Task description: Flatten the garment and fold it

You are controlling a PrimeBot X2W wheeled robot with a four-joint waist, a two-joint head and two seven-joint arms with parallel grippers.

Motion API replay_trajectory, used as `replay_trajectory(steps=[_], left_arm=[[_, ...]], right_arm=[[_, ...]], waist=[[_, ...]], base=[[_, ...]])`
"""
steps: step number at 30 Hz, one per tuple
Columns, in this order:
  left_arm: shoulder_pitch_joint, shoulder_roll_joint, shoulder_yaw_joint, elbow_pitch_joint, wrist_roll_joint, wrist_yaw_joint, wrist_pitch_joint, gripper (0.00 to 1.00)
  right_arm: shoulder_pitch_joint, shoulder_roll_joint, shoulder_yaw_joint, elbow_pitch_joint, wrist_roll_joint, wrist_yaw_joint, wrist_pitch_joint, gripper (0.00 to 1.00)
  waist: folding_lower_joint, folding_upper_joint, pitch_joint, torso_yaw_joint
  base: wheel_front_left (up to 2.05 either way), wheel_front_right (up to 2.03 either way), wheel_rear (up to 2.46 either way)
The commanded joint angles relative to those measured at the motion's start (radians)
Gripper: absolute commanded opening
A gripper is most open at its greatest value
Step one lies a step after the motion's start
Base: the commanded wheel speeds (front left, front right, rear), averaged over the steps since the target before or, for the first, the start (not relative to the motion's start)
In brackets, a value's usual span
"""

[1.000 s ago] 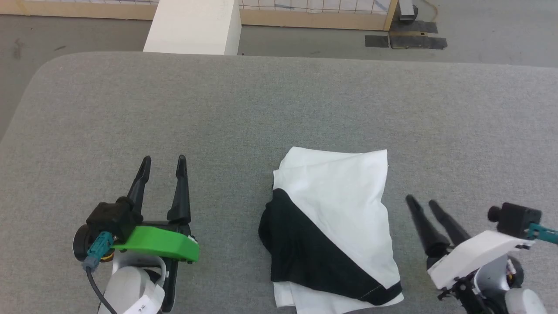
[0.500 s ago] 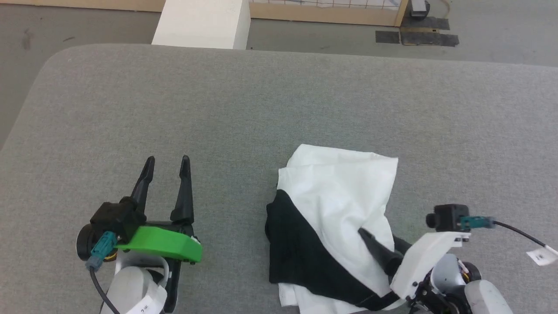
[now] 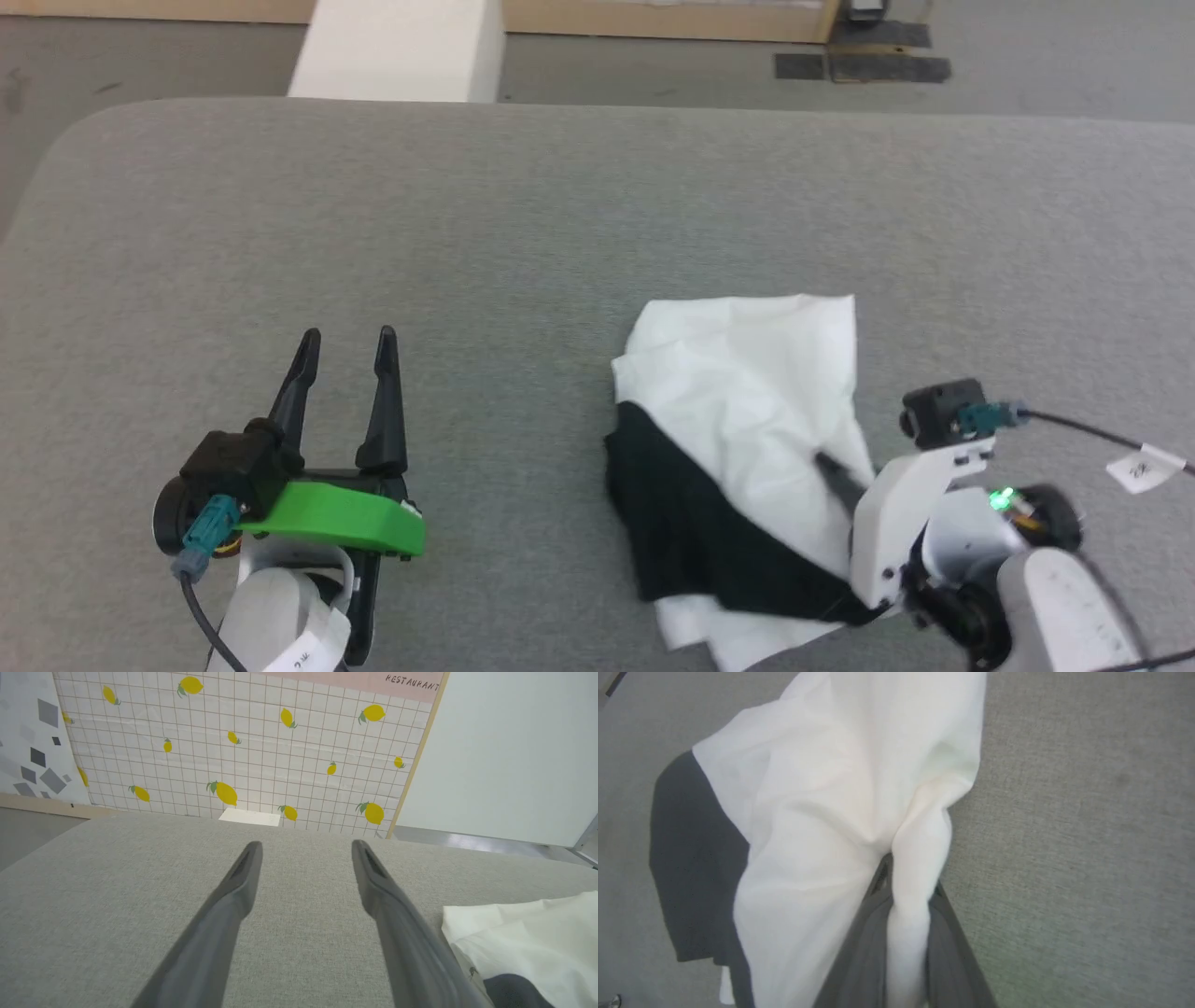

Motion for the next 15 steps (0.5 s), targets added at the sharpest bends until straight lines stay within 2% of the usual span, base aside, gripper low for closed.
replay_trajectory(steps=[1,8,15], left_arm=[[-0.003,-0.003,0.002,-0.007,0.015,-0.006,-0.004,1.0],[-0.03,0.013,-0.02,-0.024,0.035,-0.006,-0.004,1.0],[-0.08,0.047,-0.047,-0.033,0.045,-0.007,-0.004,1.0]], right_arm=[[-0.023,-0.023,-0.013,-0.018,-0.039,-0.002,0.014,0.0],[-0.077,-0.171,-0.061,-0.053,-0.145,-0.002,0.066,0.0],[-0.169,-0.256,-0.134,0.029,-0.179,-0.002,0.021,0.0]], waist=[[-0.0001,0.0,0.018,-0.052],[-0.0001,0.0,0.062,-0.19],[-0.0001,0.0,0.13,-0.318]], base=[[0.0,0.0,0.0],[0.0,0.0,0.0],[0.0,0.0,0.0]])
